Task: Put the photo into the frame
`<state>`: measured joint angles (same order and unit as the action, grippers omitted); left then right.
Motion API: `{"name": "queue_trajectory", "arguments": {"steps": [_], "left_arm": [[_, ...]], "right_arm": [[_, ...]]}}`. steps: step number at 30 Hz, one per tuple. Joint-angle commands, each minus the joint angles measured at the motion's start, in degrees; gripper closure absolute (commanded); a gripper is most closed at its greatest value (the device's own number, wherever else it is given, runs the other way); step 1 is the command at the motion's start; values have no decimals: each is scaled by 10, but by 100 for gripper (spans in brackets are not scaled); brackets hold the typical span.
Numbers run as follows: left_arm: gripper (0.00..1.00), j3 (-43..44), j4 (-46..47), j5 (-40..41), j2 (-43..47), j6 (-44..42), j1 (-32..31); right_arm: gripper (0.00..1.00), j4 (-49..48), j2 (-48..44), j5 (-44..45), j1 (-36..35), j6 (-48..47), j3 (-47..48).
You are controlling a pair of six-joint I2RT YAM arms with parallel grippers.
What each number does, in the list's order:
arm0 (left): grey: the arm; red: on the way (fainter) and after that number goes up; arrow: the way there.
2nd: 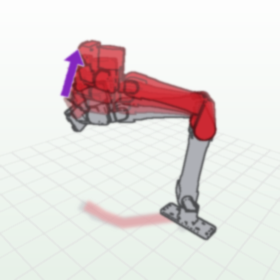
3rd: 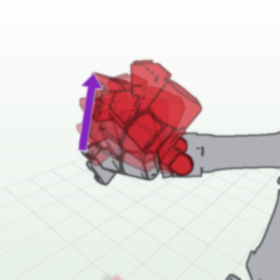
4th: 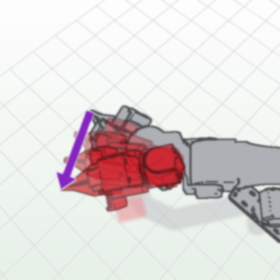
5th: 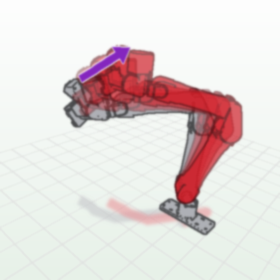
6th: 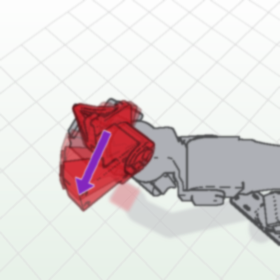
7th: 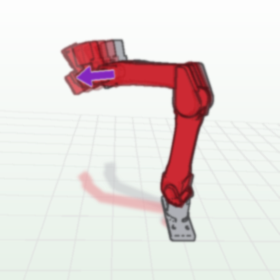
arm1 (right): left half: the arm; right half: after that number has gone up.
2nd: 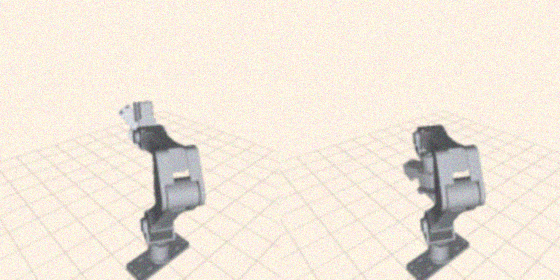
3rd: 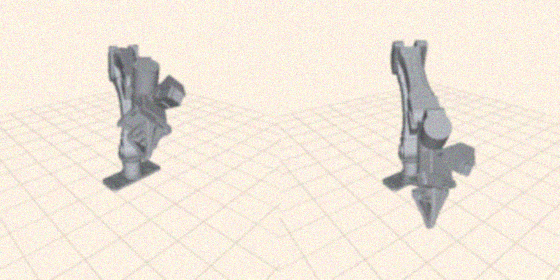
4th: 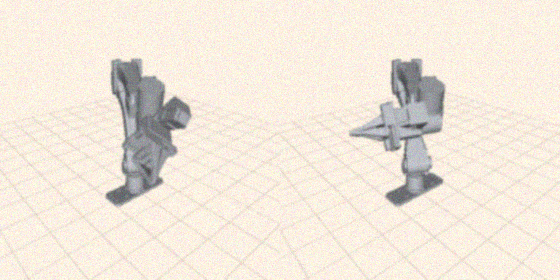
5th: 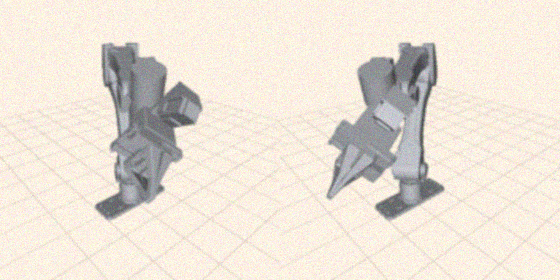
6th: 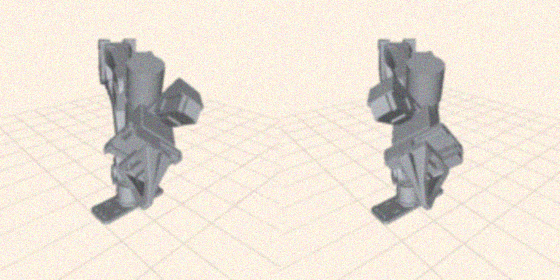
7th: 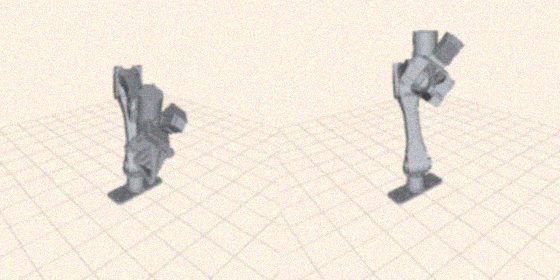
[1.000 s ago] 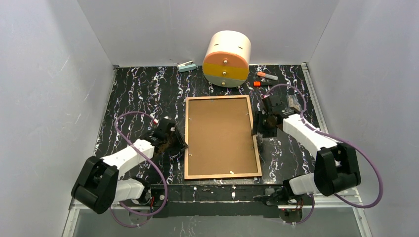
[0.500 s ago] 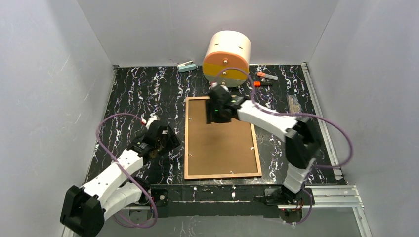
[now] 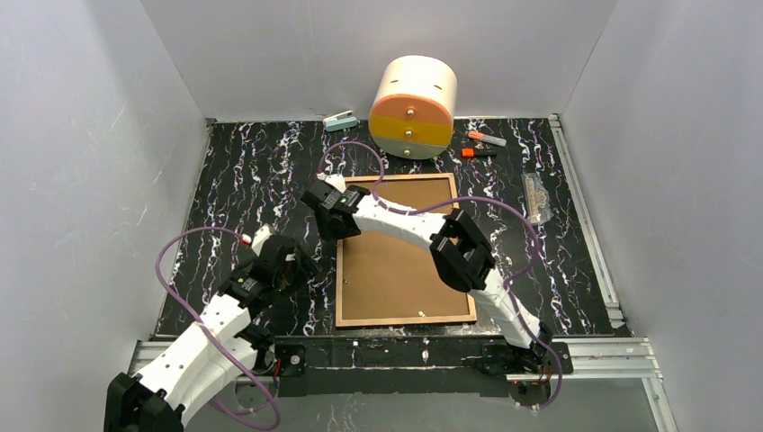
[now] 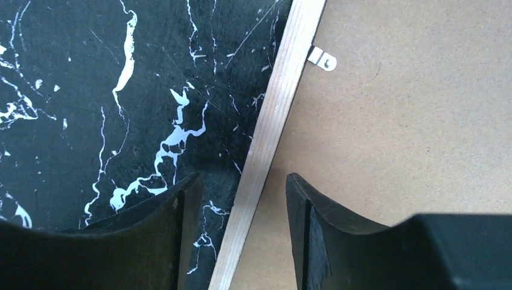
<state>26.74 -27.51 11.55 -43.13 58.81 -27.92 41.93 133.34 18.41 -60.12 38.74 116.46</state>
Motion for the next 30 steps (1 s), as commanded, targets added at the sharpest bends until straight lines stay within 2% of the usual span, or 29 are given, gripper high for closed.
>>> {"name": "queue_trajectory", "arguments": {"steps": [1, 8, 13, 18, 23, 26, 30], "left_arm": [[36, -25, -11, 1, 18, 21, 2], [36, -60, 0, -7, 44, 43, 1], [38, -84, 72, -64, 35, 13, 1], [37, -107, 161, -138, 22, 0, 1], [31, -104, 219, -182, 3, -22, 1], [23, -89, 227, -198, -18, -37, 1], [19, -59, 224, -204, -41, -65, 2]], "right_arm": [[41, 82, 37, 46, -8, 11, 75], [53, 97, 50, 48, -12, 13, 61], [62, 101, 60, 33, -13, 16, 66], [83, 92, 45, 13, -10, 29, 71], [93, 78, 0, -8, -8, 48, 73], [95, 66, -37, -29, -8, 57, 63], [98, 53, -96, -60, -7, 68, 38]]}}
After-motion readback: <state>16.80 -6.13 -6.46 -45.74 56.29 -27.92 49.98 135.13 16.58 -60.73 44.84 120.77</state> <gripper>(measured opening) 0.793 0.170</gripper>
